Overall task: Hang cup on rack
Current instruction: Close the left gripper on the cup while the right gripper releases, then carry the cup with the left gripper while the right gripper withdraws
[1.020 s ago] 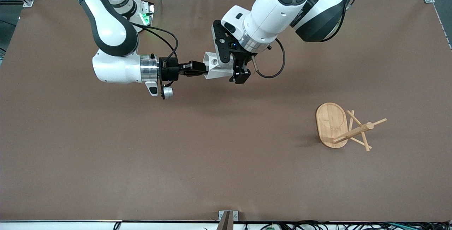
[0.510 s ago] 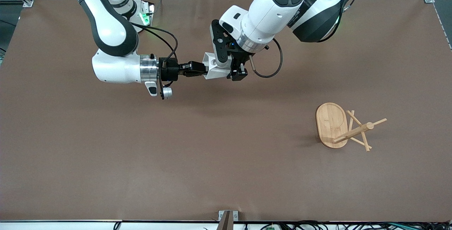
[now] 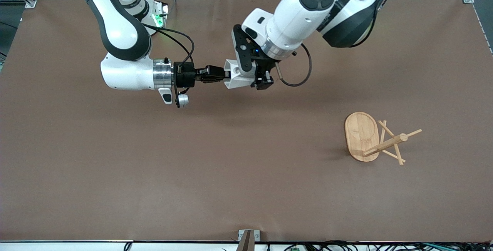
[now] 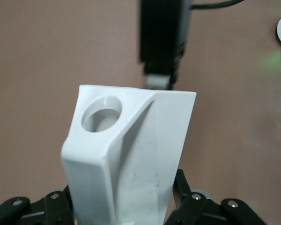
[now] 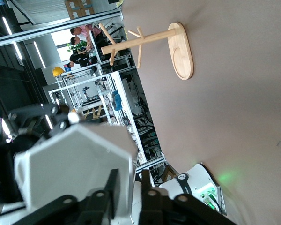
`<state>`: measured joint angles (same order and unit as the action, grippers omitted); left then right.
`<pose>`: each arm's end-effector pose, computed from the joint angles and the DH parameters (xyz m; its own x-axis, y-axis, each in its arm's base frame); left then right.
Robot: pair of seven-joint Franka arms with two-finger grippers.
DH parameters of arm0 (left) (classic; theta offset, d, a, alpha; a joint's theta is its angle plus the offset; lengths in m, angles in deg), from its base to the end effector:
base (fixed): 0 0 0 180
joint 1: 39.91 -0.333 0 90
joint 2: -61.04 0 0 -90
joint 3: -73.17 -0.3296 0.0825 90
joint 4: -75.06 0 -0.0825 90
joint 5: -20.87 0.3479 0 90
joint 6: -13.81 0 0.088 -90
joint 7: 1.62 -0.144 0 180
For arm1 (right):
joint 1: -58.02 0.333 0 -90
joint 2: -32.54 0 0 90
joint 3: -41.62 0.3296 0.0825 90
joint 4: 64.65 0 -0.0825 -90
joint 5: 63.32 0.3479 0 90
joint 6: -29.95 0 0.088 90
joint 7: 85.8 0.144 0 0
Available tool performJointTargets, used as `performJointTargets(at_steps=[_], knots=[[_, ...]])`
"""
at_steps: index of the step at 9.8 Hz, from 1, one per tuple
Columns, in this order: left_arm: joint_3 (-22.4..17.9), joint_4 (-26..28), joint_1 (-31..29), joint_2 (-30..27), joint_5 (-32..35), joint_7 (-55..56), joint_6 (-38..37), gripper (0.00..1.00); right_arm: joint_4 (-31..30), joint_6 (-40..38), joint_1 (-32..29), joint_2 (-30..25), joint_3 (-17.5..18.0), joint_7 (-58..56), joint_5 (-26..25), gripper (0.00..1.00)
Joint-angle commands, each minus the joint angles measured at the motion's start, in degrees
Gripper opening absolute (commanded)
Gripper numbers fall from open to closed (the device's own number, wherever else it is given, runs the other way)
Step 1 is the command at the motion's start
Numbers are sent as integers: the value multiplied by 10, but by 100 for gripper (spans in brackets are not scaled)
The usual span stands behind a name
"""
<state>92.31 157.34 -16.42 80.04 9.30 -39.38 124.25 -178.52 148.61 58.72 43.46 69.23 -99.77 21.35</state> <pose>0.4846 -0.4329 0.5169 0.2553 -0.9154 0.3112 -0.9651 -0.2217 0.1394 0.4865 0.3419 0.4399 0.9615 0.0351 -0.2724 -0.2528 -0.2746 -0.9277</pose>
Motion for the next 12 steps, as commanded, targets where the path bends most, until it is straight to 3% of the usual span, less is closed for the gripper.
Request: performJointTargets(at_steps=[1,2,3,5,7,10,11,12], knots=[[-1,9,-12,3,16,-3,-21,10,-20,-6,-14,-38,-2,8,10,100],[-1,9,-22,3,17,-3,-34,10,-19,-6,-24,-44,-8,29,-3,100],[-2,10,-30,3,17,2,-50,10,-17,-7,-32,-54,-29,66,-51,100],[-2,10,-76,3,17,33,-86,10,-7,-8,-32,-86,-93,208,-264,100],[-2,9,-120,-3,17,93,-104,10,-4,-7,-32,-103,-142,271,-468,100],[-1,6,-150,-22,56,260,-142,10,4,-18,-32,-119,-253,271,-681,100],[-2,5,-161,-28,56,285,-145,10,33,-45,-32,-123,-272,268,-762,100],[-2,6,-185,-38,58,324,-161,10,78,-102,-35,-123,-281,267,-801,100]])
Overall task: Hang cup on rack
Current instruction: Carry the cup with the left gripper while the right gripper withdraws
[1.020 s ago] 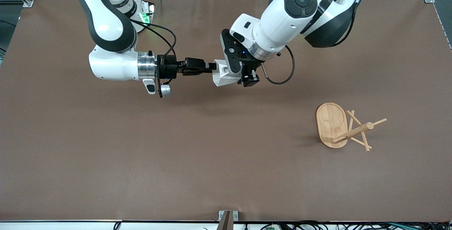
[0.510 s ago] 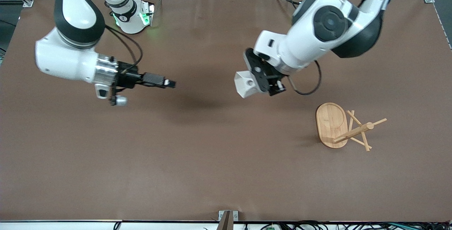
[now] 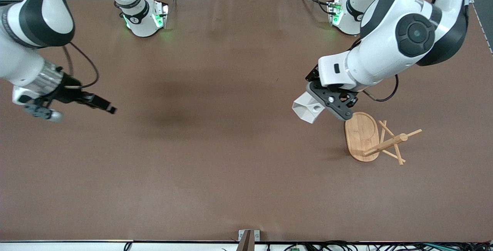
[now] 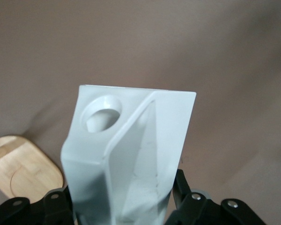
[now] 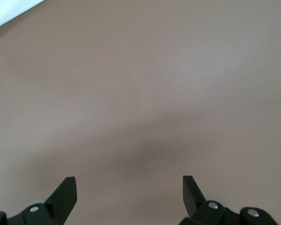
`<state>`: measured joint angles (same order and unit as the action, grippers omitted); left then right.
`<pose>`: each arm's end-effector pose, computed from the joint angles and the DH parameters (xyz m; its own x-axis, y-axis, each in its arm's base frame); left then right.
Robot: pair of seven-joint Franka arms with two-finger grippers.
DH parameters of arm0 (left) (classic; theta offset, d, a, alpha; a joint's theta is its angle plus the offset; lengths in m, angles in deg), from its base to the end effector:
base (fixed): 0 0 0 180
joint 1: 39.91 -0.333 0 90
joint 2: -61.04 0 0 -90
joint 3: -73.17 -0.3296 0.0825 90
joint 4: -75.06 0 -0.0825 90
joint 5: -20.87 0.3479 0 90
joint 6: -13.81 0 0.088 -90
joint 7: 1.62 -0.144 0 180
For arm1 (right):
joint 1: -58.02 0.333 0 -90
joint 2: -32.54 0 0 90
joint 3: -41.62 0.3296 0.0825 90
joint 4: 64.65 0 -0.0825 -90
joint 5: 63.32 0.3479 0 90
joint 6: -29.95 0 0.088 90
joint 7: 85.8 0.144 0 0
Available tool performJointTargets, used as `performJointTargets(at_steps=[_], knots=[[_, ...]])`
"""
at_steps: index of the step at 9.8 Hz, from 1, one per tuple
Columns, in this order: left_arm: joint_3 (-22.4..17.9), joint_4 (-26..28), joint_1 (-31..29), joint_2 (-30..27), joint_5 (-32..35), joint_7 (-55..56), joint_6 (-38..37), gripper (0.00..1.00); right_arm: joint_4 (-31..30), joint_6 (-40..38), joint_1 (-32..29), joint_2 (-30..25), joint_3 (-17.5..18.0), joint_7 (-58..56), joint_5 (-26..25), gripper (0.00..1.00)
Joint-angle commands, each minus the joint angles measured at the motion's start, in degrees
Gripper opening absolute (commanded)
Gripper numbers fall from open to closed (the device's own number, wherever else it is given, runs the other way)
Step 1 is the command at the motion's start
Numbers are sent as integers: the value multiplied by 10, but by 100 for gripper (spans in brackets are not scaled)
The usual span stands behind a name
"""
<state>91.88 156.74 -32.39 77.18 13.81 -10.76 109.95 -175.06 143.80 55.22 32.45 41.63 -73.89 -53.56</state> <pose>0.5489 -0.2615 0.5249 0.8308 -0.5563 0.0165 -0.5469 -0.8104 0.2100 0.5342 -0.0097 0.4823 0.9482 -0.3170 0.0221 -0.3091 -0.9362 -0.1671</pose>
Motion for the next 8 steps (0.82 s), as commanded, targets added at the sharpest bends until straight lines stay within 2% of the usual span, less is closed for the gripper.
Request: performJointTargets(at_steps=[1,2,3,4,5,7,8], knots=[[2,11,-30,-15,34,66,-30,10,105,-129,-16,-11,-8,7,-58,100],[4,14,-36,-16,70,60,-33,10,164,-192,-29,-10,-8,7,-58,100],[5,17,-58,-14,76,51,-34,10,208,-234,-38,-10,-9,5,-59,100],[6,49,-77,-15,66,34,-22,10,246,-269,-40,-10,-15,-6,-63,100],[3,92,-80,-31,65,26,3,9,265,-310,-35,-10,-20,-15,-78,100],[-1,214,-89,-92,61,14,87,9,269,-315,-29,-9,-20,-16,-83,100],[-13,251,-88,-103,53,-9,114,9,269,-314,-27,-9,-20,-26,-81,100]])
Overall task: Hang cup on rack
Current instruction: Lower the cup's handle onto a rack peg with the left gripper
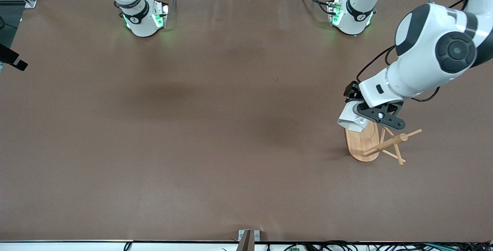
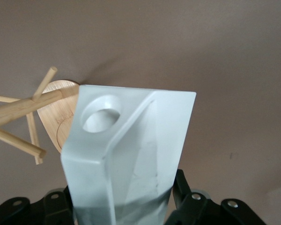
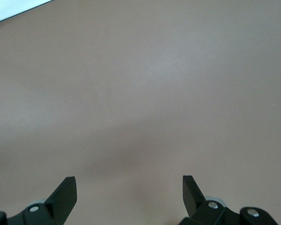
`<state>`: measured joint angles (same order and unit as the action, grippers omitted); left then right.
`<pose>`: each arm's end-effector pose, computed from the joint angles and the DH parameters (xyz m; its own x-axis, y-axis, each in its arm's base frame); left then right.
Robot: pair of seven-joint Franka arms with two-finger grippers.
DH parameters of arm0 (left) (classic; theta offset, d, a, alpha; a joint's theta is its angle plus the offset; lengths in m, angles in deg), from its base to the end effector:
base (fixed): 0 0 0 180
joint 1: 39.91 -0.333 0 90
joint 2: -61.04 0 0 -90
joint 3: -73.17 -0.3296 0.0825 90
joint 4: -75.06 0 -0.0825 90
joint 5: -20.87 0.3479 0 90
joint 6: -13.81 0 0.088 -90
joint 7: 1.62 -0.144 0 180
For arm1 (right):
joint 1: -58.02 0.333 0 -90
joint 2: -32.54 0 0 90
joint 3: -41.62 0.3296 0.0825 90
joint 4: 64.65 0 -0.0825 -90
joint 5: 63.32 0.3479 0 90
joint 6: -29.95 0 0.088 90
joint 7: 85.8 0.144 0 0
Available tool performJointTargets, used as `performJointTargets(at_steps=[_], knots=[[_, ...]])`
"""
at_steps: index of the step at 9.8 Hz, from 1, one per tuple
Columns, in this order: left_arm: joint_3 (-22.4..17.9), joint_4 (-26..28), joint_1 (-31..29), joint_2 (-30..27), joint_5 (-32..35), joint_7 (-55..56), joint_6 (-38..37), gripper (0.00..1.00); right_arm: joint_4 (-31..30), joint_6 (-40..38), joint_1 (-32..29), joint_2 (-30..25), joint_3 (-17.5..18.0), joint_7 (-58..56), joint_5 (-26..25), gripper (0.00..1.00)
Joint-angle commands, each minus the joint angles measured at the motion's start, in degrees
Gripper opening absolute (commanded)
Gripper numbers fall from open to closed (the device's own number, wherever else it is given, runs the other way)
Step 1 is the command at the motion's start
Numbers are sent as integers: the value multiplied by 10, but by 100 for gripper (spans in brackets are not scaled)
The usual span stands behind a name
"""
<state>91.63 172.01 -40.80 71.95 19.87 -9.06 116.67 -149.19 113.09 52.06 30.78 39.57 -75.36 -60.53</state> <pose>0.5496 -0.1645 0.4671 0.9062 -0.4175 -0.0672 -0.4117 -0.9073 0.0860 0.4922 -0.0621 0.6473 0.9505 -0.3107 -0.0026 -0.3105 -0.9493 -0.0497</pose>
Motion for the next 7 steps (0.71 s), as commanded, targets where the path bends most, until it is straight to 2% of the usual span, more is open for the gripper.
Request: performJointTargets(at_steps=[1,4,7], knots=[[-13,126,-5,-55,-9,-53,76,9,10,-6,6,9,0,-31,-15,100],[-34,193,-4,-60,-12,-86,146,8,11,-7,11,9,0,-52,-37,100],[-53,210,-4,-57,-12,-112,169,8,10,-6,10,9,-1,-52,-37,100]])
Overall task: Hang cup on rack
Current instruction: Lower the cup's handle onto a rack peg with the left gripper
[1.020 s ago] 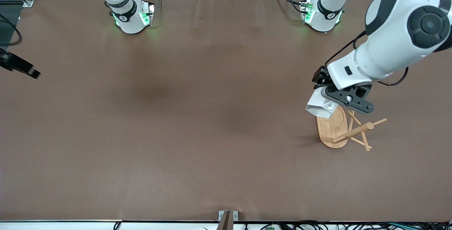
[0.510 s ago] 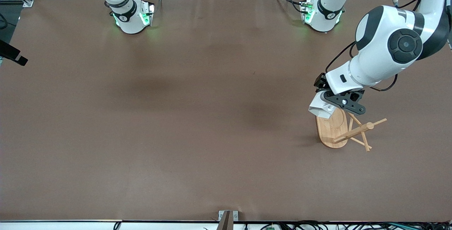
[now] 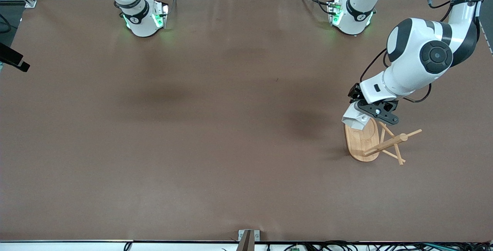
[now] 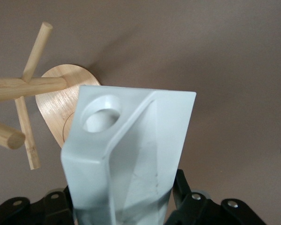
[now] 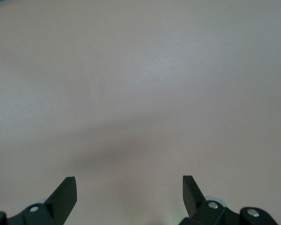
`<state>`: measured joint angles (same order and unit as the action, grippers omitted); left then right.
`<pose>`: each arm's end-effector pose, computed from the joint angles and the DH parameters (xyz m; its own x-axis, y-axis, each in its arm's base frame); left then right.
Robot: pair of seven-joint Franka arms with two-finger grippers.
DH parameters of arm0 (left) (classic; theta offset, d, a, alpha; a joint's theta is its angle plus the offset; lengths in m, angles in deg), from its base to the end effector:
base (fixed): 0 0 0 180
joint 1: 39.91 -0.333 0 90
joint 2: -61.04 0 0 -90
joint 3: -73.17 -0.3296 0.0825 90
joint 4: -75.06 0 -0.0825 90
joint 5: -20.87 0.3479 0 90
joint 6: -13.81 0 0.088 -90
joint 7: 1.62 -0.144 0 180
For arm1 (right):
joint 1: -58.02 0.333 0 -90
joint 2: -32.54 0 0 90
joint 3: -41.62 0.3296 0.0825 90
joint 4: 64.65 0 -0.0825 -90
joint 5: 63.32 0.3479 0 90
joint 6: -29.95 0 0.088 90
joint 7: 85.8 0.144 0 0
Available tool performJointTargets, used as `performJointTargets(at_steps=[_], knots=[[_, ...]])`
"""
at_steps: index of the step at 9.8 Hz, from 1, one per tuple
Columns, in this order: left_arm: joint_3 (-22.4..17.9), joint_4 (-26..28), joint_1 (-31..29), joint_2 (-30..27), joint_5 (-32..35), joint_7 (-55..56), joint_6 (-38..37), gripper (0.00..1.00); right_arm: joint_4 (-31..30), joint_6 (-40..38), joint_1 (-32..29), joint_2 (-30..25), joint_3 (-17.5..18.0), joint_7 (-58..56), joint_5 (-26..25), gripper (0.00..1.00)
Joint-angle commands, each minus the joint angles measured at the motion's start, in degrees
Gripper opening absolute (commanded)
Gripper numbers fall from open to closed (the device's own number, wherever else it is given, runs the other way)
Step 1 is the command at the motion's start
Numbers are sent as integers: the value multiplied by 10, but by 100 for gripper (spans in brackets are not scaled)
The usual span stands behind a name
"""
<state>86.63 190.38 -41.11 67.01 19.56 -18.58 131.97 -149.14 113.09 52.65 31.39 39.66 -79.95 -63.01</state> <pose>0.5241 -0.1137 0.3950 0.8774 -0.4783 -0.0371 -0.4760 -0.8776 0.0571 0.4954 -0.0631 0.6422 0.9738 -0.2274 -0.0041 -0.2274 -0.9738 -0.0057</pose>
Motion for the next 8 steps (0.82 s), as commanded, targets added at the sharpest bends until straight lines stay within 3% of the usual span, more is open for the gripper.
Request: performJointTargets(at_steps=[1,8], knots=[[-4,25,-1,-8,-9,-19,16,8,10,-6,5,3,-2,-6,-12,100],[-6,11,-8,4,-9,-30,48,8,10,-5,-3,3,-2,-6,-4,100]])
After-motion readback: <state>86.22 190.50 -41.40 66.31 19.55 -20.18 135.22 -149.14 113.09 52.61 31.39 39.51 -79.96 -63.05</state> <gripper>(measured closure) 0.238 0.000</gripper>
